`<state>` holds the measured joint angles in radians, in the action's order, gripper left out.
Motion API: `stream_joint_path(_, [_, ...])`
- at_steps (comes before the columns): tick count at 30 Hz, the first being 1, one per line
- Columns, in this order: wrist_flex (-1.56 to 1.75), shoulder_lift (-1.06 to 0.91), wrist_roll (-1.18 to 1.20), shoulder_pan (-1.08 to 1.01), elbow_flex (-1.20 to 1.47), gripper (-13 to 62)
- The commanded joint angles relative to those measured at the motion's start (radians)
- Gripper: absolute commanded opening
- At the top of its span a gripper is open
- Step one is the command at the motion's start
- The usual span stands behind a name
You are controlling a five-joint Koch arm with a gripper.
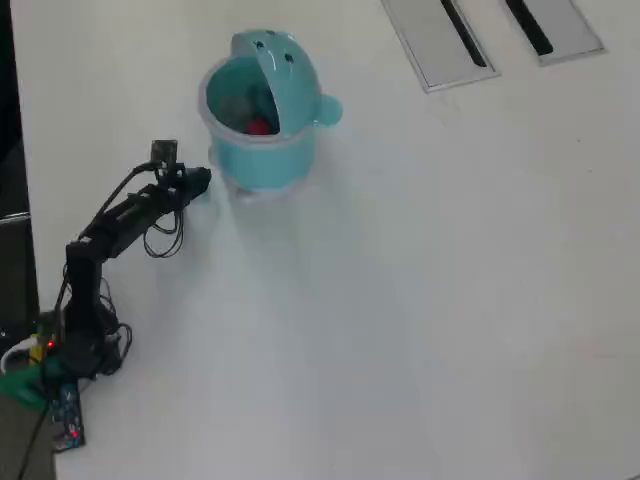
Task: Grasp RGB lego blocks and put them in the bin one by one.
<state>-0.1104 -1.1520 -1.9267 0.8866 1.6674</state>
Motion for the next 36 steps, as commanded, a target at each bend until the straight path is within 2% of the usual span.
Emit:
stream_joint_path(1, [0.012, -0.017, -0.005, -0.012, -0.101, 33.1])
stream_joint_path(22, [-0.008, 0.086, 0.002, -0.037, -0.158, 32.9])
stream_joint_path(26, [-0.017, 0.107, 0.005, -0.034, -0.199, 28.7])
stream_joint_path(28, [-0.035, 0.101, 0.006, -0.034, -0.192, 24.2])
stream_joint_path(33, [-0.034, 0.077, 0.015, -0.034, -0.167, 20.8])
stream_joint_path(36, [-0.029, 0.023, 0.043, -0.032, -0.114, 13.3])
